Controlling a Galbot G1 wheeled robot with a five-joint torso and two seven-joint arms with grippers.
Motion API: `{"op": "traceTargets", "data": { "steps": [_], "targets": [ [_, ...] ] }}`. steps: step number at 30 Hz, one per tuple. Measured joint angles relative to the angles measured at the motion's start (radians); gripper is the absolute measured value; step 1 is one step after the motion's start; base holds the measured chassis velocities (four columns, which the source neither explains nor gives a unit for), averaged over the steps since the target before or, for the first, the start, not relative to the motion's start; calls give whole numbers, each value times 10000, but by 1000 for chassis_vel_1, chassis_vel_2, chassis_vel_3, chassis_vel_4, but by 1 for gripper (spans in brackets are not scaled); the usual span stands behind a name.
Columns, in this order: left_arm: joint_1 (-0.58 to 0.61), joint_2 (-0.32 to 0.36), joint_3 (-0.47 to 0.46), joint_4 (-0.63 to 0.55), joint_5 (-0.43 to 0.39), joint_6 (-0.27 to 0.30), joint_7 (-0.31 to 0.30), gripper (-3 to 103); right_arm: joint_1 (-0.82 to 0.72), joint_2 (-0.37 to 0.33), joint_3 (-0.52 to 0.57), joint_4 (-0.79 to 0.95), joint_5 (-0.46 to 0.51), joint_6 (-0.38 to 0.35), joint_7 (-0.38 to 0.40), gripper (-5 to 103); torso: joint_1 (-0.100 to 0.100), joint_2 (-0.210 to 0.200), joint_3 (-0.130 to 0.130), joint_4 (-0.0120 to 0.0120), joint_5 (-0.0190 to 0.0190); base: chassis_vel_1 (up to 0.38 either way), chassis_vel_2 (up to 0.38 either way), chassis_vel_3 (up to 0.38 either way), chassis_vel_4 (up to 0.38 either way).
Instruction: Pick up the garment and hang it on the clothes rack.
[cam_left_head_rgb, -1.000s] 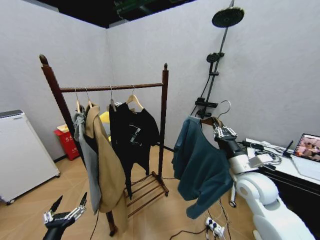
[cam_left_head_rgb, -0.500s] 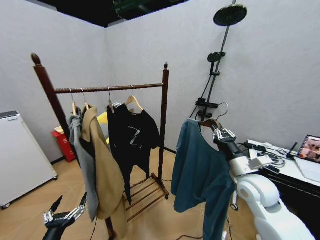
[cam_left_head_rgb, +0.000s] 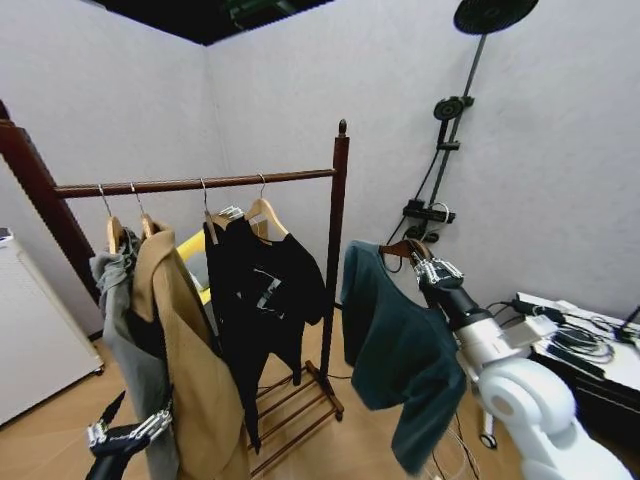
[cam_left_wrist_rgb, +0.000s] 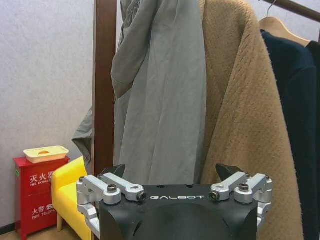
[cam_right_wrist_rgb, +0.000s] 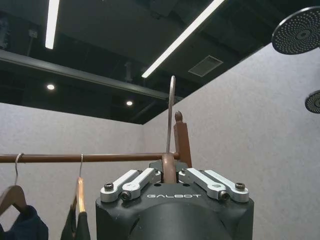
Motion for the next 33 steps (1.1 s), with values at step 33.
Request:
{"op": "traceTargets", "data": {
  "steps": [33],
  "targets": [
    [-1,0,0,0,0,0,1,100,10026,1212,-6285,-9269,-281,-482,-2495,10,7,-1,3,0,1,6,-6,-5,4]
  ]
}}
